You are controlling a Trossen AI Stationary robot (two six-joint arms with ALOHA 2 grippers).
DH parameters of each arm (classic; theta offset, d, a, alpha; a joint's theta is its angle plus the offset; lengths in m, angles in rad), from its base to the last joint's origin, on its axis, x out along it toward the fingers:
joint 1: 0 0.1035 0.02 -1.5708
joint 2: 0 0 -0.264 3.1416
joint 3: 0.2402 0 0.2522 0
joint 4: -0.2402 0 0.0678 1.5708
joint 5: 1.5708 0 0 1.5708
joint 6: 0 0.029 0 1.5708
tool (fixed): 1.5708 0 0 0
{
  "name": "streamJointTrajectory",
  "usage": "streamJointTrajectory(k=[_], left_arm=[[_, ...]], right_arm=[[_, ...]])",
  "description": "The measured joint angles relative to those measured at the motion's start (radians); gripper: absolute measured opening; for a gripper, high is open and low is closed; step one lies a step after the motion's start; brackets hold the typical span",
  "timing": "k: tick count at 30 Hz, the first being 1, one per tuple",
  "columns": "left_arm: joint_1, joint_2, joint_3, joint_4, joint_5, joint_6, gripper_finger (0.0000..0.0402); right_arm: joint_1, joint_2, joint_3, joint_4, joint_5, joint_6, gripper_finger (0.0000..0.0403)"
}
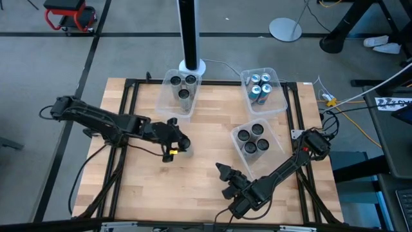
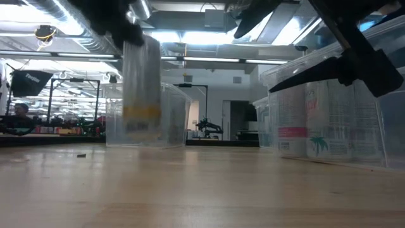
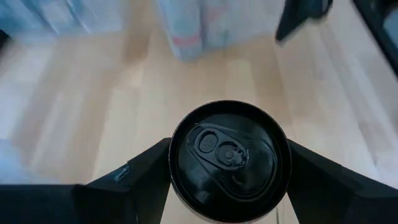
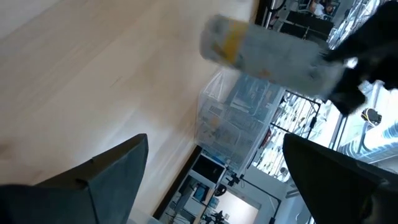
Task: Sort soda cans
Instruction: Put the white yellow soda can into the top left transparent bin
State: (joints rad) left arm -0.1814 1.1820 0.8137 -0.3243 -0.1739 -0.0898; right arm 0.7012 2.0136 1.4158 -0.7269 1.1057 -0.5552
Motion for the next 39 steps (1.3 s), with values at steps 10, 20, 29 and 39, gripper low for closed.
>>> streamJointTrajectory(k=[10, 20, 29, 39], left_arm=[[-0.002, -0.185, 0.101, -0.063, -0.176, 0.073, 0.0253], [0.041, -0.356, 0.21, -0.061, -0.34, 0.184, 0.0253], [0.153, -0.383, 0.209, -0.325, -0.588, 0.098, 0.0253], [0.298, -0.363, 0.081, -0.323, -0.541, 0.029, 0.0252]], right_arm=[[0.0, 0.0, 0.0, 0.001, 0.0, 0.0, 0.0372], [-0.001, 0.0, 0.0, 0.004, 0.01, 0.0, 0.0372], [-0.001, 0.0, 0.0, 0.005, 0.011, 0.0, 0.0372], [-0.001, 0.0, 0.0, 0.023, 0.035, 0.0, 0.0372]])
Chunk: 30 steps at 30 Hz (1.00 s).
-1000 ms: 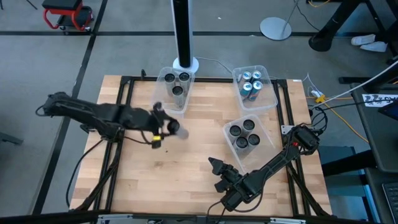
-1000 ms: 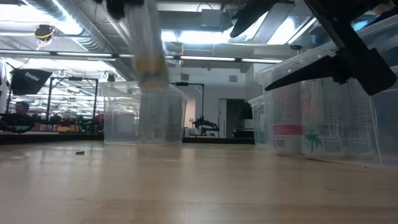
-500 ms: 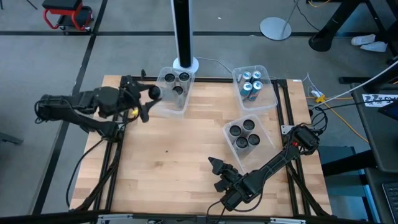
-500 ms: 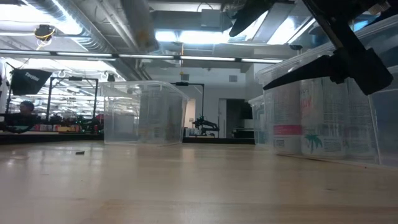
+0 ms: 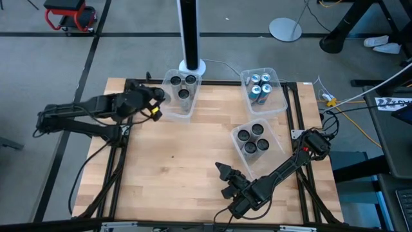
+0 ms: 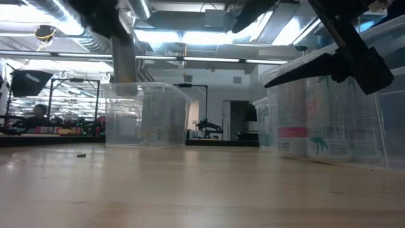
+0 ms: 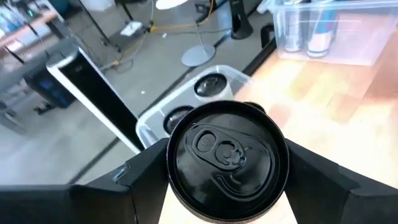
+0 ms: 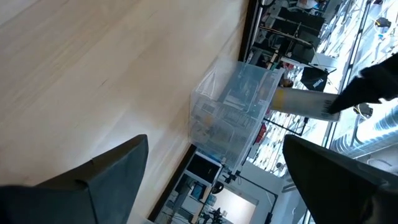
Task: Sort soda cans
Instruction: Put the white yellow soda can into the top left transparent bin
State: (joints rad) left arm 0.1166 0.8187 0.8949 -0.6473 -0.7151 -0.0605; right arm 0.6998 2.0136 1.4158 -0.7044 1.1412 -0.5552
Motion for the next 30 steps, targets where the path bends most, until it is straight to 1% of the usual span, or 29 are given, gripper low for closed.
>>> streamJointTrajectory(k=[4, 6, 10, 22, 26, 30], left_arm=[[0.051, 0.011, -0.046, 0.044, 0.094, -0.008, 0.0252], [0.072, 0.02, -0.062, 0.067, 0.123, -0.007, 0.0252], [0.115, 0.043, -0.094, 0.093, 0.14, -0.002, 0.0252], [0.209, 0.133, -0.189, 0.214, 0.235, 0.022, 0.0252], [0.234, 0.164, -0.207, 0.246, 0.261, 0.035, 0.0252], [0.257, 0.191, -0.218, 0.256, 0.267, 0.045, 0.0252]], right_arm=[[0.0, 0.0, 0.0, 0.0, 0.0, 0.0, 0.0372], [0.0, 0.0, 0.0, 0.0, 0.002, 0.0, 0.0372], [0.0, 0.0, 0.0, 0.0, 0.002, 0.0, 0.0372], [0.0, 0.0, -0.013, 0.011, 0.003, 0.0, 0.0372], [0.0, 0.0, -0.043, 0.062, 0.003, 0.0, 0.0372], [0.0, 0.0, -0.065, 0.096, 0.003, 0.0, 0.0372]])
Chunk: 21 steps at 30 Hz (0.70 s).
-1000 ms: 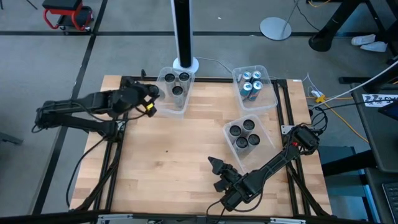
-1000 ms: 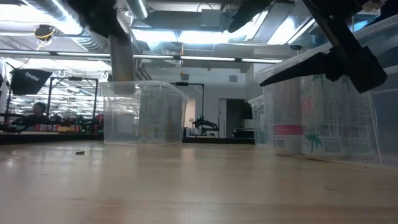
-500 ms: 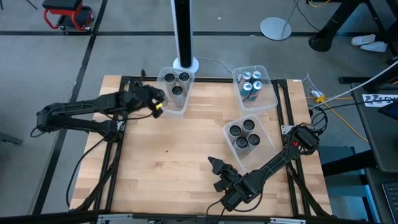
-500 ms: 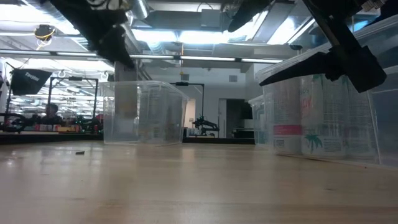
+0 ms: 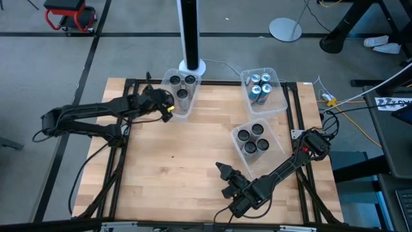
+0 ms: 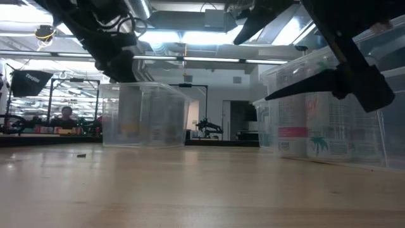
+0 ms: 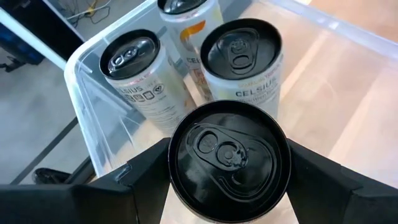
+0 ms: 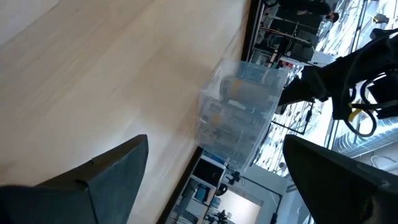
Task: Sort soda cans
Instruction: Put the white yellow soda can into the top left transparent bin, then adjust the top left transparent bin
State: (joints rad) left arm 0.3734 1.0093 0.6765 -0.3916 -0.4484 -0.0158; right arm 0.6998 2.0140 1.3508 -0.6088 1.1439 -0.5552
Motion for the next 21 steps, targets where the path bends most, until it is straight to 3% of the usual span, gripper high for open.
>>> streamJointTrajectory(k=[10, 16, 21], left_arm=[[0.009, 0.033, 0.0, 0.035, -0.019, -0.004, 0.0301], [0.009, 0.023, 0.004, 0.022, -0.027, 0.023, 0.0307], [-0.008, -0.015, 0.076, -0.063, -0.029, 0.052, 0.0309]], right_arm=[[0.0, 0.0, -0.003, 0.01, 0.0, -0.002, 0.0372], [0.0, 0.0, -0.003, 0.01, -0.011, -0.003, 0.0372], [0.0, 0.0, -0.003, 0.01, -0.011, -0.003, 0.0372]])
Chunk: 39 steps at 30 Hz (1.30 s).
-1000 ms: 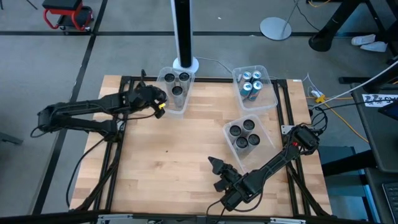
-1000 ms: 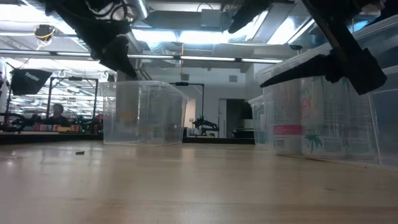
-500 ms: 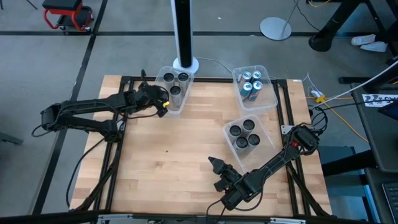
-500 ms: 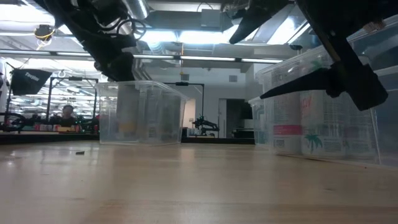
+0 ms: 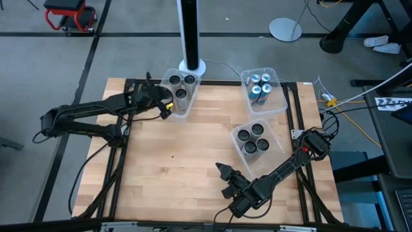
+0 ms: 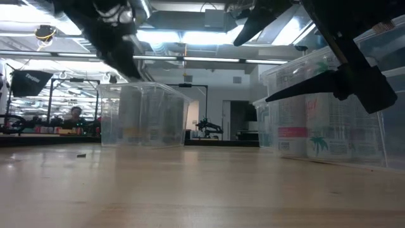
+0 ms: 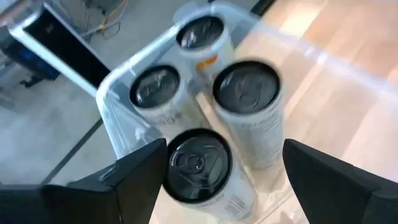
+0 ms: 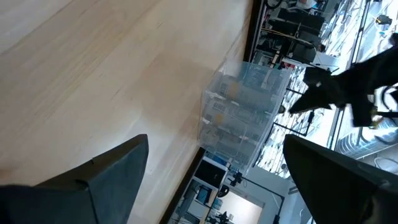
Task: Sort soda cans
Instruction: Adjust the top left transparent bin
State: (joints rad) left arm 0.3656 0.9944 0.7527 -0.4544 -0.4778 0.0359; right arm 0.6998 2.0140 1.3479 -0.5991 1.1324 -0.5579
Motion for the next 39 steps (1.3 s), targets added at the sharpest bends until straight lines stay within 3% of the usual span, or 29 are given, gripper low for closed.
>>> streamJointTrajectory(k=[6, 10, 12, 20, 29, 33, 39], left_arm=[[-0.048, -0.064, 0.082, -0.096, 0.037, 0.018, 0.0309], [-0.073, -0.077, 0.089, -0.188, 0.339, 0.058, 0.031], [-0.087, -0.064, 0.089, -0.241, 0.432, 0.086, 0.031], [-0.09, 0.001, 0.089, -0.267, 0.33, 0.213, 0.031], [-0.028, 0.108, 0.089, -0.259, 0.317, 0.248, 0.0306], [-0.017, 0.162, 0.089, -0.278, 0.317, 0.234, 0.0262], [-0.012, 0.229, 0.089, -0.28, 0.306, 0.236, 0.0142]], right_arm=[[0.0, 0.0, 0.0, 0.0, 0.0, 0.0, 0.0372], [0.0, 0.0, 0.0, 0.0, 0.0, -0.001, 0.0372], [0.0, 0.0, 0.0, 0.0, 0.0, -0.001, 0.0372], [0.0, 0.0, 0.0, 0.007, 0.0, -0.001, 0.0372], [0.0, 0.0, 0.0, 0.007, 0.0, -0.001, 0.0372], [0.0, 0.0, 0.0, 0.007, -0.013, -0.001, 0.0372], [0.0, 0.0, 0.0, 0.007, -0.018, -0.004, 0.0372]])
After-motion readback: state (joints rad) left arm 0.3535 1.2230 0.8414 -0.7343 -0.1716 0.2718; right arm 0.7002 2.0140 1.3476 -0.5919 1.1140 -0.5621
